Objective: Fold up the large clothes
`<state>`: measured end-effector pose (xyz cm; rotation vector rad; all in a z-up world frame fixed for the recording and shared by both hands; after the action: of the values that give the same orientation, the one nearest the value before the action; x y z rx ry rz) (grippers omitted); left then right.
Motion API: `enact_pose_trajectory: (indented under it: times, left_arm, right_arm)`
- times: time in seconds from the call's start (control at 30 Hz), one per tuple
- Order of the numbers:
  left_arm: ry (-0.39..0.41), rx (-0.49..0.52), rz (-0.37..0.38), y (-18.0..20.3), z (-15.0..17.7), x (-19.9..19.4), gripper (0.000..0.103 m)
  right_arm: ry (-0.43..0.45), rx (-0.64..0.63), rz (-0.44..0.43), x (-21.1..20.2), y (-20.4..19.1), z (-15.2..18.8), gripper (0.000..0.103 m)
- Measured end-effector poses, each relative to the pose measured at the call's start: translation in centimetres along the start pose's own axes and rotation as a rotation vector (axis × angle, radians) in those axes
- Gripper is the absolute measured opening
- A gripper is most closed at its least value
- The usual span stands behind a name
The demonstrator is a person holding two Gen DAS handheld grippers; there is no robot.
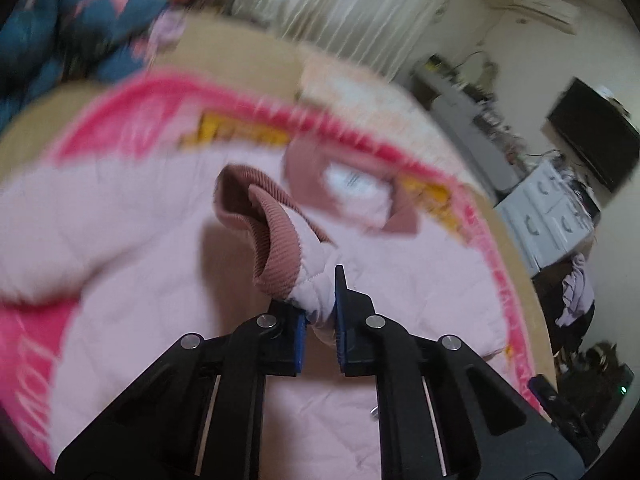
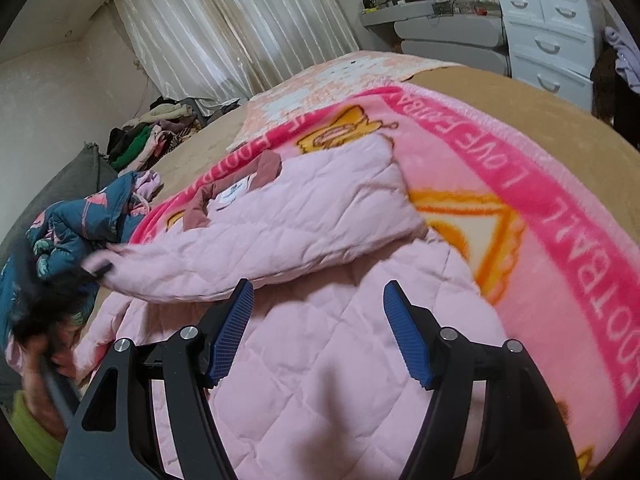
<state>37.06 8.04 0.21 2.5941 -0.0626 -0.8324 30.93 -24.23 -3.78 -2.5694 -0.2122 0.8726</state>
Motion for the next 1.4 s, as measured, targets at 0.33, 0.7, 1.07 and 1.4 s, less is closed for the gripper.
enact_pose_trajectory:
  times: [0.33, 0.7, 1.07, 1.4]
  left_arm:
    - [0.041, 0.121, -0.078, -2.0, -1.2, -0.4, 0.005]
    - [-0.108, 0.070, -0.172, -8.3, 5.6, 3.4, 0.006]
    - [-0.118, 0.067, -0.174, -8.3, 6.3, 3.9, 0.007]
    - [-0.135, 0.077, -0.169, -8.0, 6.7, 4.0, 0.008]
  right_arm:
    - [-0.002, -0.092, -0.019, 1.5, -2.0, -1.2, 0.067]
    - [-0.045, -0.313, -0.003, 6.2, -5.8, -4.0, 0.067]
    - [-0.214, -0.305, 0.115, 13.6, -2.7, -2.1, 0.066]
    - [-0.235, -0.265, 0.171, 15.2, -0.9, -0.1, 0.067]
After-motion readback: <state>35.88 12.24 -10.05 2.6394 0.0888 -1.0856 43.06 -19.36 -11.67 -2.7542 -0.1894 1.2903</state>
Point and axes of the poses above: each gripper's, at about its wrist camera, not at the fingertips, and x roughly the way its jaws point, y to its right, z to its underside, the point moved 6 cm from there along x, roughly the way its jaws point, and after that the axes turned 7 degrees about y, right-handed, at the moved point
